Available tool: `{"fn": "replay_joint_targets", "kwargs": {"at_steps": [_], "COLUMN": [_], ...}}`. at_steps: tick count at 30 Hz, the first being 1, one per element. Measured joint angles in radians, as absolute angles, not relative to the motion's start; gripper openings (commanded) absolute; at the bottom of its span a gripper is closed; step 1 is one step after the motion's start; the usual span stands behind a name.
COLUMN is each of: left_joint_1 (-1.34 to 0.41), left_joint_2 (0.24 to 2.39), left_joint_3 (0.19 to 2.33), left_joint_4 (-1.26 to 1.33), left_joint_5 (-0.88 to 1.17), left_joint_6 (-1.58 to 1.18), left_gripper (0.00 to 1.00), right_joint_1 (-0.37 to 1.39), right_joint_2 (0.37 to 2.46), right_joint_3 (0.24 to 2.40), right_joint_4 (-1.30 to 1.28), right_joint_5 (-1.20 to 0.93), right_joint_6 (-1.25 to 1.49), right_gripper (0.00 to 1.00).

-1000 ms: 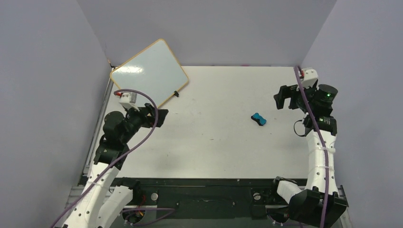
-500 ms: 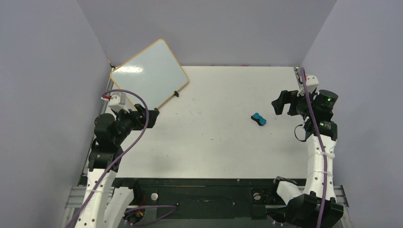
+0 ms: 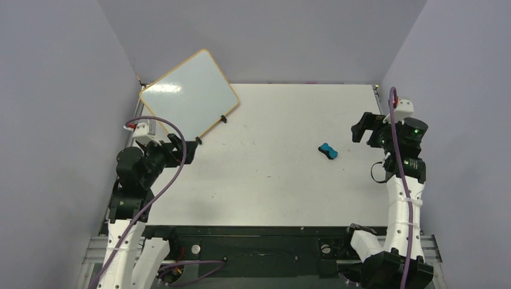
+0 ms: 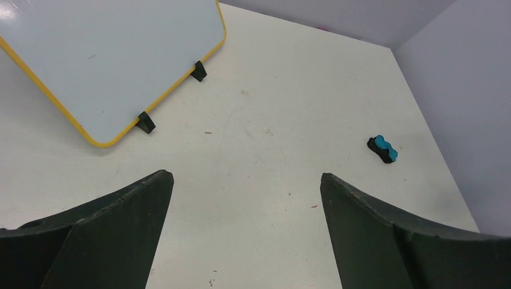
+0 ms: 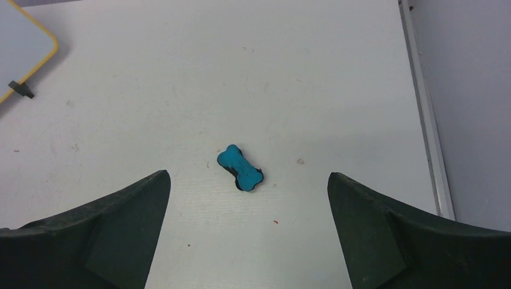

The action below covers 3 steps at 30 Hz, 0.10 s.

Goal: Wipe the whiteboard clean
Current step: Reset both arms

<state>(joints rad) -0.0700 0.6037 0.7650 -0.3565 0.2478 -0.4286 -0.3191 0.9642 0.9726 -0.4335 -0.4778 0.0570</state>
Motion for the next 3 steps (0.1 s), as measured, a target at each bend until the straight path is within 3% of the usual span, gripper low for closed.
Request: {"fn": "replay_joint_targets", "kwargs": {"at_steps": [3], "left_joint_1": [-0.070], "left_joint_2": [0.600], "left_joint_3": [0.772], "left_joint_4": [-0.363], "left_joint_5": [0.239], "left_joint_6": [-0.426], "left_gripper": [0.92], "right_joint_1": [-0.319], "right_joint_2": [0.958], "right_joint_3": [0.973], "right_joint_4": [-0.420], "right_joint_5": [-0.460], "right_joint_6": [0.069], "right_gripper": [1.00]}}
